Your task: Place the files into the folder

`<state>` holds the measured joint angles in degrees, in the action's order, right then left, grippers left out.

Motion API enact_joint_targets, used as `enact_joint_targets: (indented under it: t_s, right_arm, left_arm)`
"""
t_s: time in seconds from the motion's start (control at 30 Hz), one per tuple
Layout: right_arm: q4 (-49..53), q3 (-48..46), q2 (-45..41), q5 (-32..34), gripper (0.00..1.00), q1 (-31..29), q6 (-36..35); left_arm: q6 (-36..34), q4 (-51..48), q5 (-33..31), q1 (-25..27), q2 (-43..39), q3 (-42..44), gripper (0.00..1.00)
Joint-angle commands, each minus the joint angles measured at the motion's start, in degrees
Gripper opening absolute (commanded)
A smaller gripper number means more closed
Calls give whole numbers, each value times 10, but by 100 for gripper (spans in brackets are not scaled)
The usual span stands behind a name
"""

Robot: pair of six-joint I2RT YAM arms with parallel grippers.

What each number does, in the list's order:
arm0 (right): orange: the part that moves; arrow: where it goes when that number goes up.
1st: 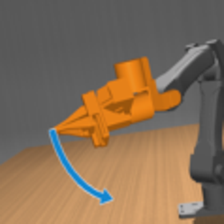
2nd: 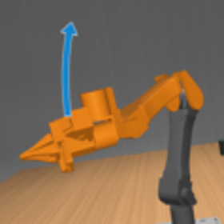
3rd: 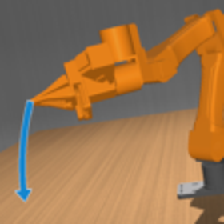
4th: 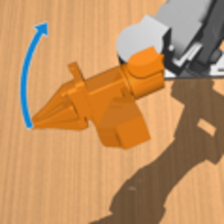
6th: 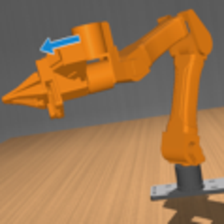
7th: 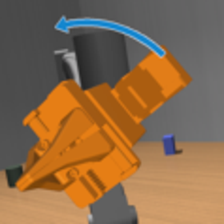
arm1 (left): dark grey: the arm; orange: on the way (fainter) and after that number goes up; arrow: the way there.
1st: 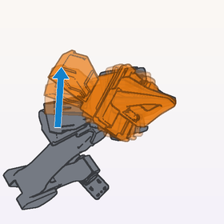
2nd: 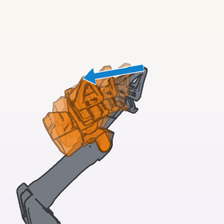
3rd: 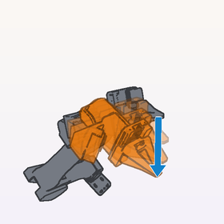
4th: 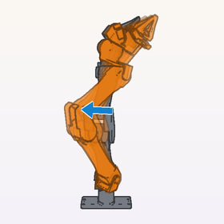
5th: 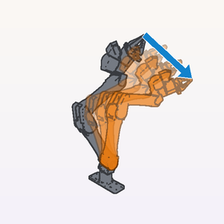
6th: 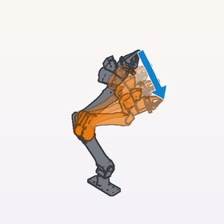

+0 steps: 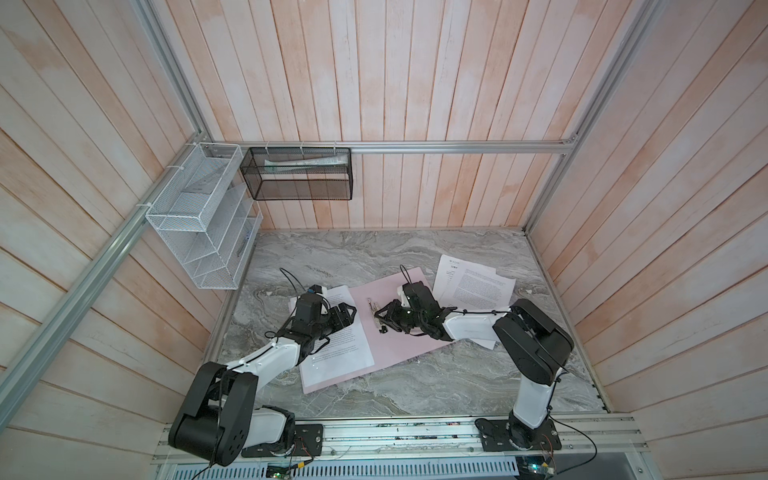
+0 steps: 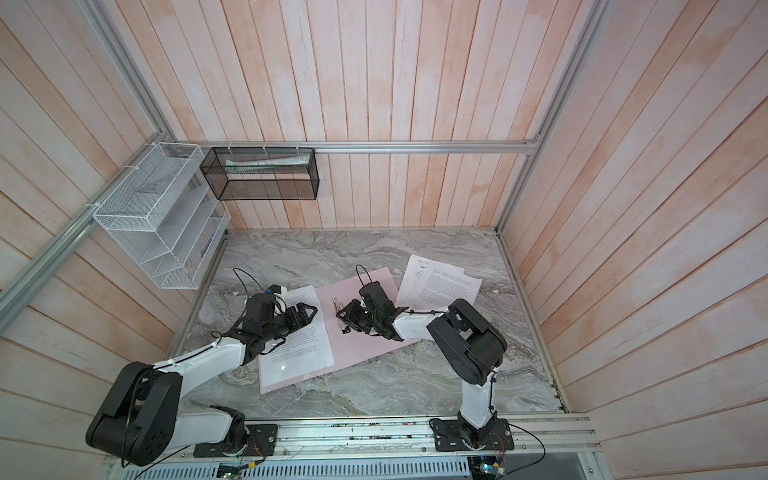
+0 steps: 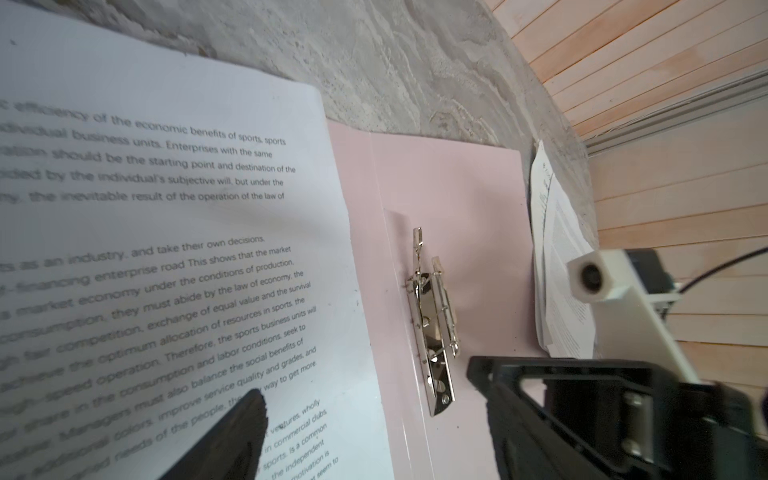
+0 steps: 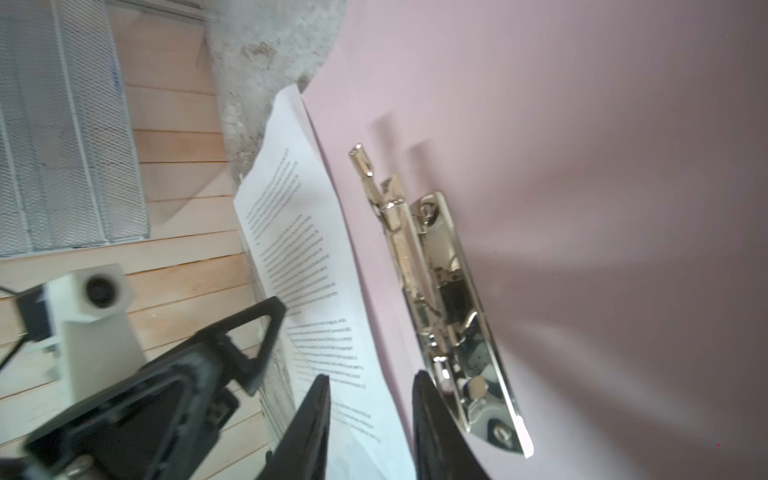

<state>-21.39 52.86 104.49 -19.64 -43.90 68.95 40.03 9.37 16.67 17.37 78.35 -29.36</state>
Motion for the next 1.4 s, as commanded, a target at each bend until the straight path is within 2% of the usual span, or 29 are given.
enact_joint_targets:
  t_s: [0.0, 0.17, 0.27, 0.4, 0.5, 0.63, 0.77, 0.93, 1.1, 1.37]
  right_arm:
    - [12, -25, -64, 48, 35, 4, -9]
    - [133, -28, -150, 132, 37, 39, -158]
    - [161, -53, -200, 169, 38, 57, -187]
    - [174, -81, -254, 172, 38, 88, -216]
    - [180, -89, -281, 168, 38, 106, -229]
    - [180, -93, -299, 165, 38, 117, -239]
    - [172, -100, -304, 159, 38, 118, -238]
    - [170, -109, -306, 153, 38, 118, -239]
    - [172, -116, -314, 155, 38, 120, -242]
    - [174, -110, -311, 155, 38, 124, -246]
  left_arm:
    - [-17, 13, -9, 25, 25, -40, 85]
    - [-25, -87, -92, 53, 7, -72, 85]
    - [-14, -186, -163, 77, -63, -65, 85]
    - [37, -371, -255, 178, -182, -70, 86]
    - [108, -489, -275, 270, -249, -73, 87]
    - [220, -611, -295, 384, -272, -82, 87]
    - [292, -631, -306, 475, -244, -90, 87]
    - [339, -582, -289, 544, -171, -78, 87]
    - [347, -507, -268, 553, -144, -37, 87]
    - [365, -465, -293, 549, -149, 5, 87]
